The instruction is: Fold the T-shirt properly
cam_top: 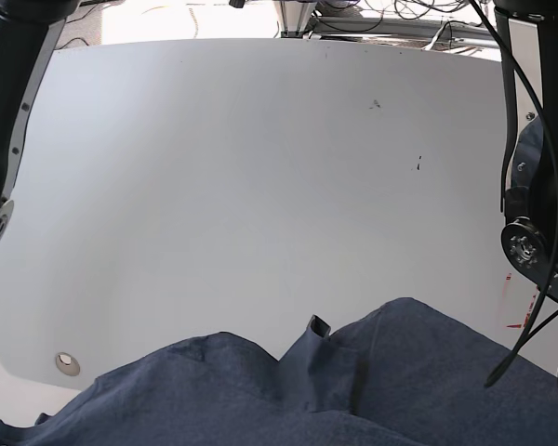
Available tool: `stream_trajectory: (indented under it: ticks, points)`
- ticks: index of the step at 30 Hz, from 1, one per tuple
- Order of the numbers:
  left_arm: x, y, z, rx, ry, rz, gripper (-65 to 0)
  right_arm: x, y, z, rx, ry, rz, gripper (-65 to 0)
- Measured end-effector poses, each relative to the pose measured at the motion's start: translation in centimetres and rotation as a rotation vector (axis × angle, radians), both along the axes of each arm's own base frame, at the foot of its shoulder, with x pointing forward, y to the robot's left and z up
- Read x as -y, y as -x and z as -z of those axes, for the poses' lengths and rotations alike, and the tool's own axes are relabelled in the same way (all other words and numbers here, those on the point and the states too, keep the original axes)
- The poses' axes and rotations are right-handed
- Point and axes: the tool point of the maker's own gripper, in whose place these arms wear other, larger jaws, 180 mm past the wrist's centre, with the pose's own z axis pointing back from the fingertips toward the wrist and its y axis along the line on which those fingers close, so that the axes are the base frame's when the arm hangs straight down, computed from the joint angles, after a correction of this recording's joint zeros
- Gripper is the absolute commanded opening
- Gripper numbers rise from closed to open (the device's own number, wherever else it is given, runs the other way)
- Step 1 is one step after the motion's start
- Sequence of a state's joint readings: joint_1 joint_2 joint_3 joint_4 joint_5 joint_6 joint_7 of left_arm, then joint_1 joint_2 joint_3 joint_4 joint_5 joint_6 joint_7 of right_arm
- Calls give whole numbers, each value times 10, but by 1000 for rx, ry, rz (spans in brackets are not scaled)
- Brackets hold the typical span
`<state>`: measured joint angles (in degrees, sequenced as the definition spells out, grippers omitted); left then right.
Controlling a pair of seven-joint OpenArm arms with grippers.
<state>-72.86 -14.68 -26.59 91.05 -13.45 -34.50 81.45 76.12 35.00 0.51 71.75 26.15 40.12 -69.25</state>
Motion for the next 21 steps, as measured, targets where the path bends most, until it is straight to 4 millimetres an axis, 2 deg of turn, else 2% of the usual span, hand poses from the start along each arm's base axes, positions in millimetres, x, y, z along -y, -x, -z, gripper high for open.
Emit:
stream_trajectory:
  ticks: [4, 8, 12, 14, 21]
  points:
    - [0, -3, 13, -29, 1, 0, -650, 1, -1, 10, -19, 2, 3, -650]
    - [5, -10, 44, -89, -2, 19, -650, 10, 4, 30, -39, -20, 20, -650]
    - [6, -14, 87, -182, 1, 25, -650, 19, 11, 64, -73, -50, 38, -650]
    - [9, -12, 110, -228, 6, 41, -650, 22, 16, 88, -112, -51, 51, -650]
    - [23, 3, 158, -275, -21, 84, -650, 35, 51, 169, -206, -103, 98, -650]
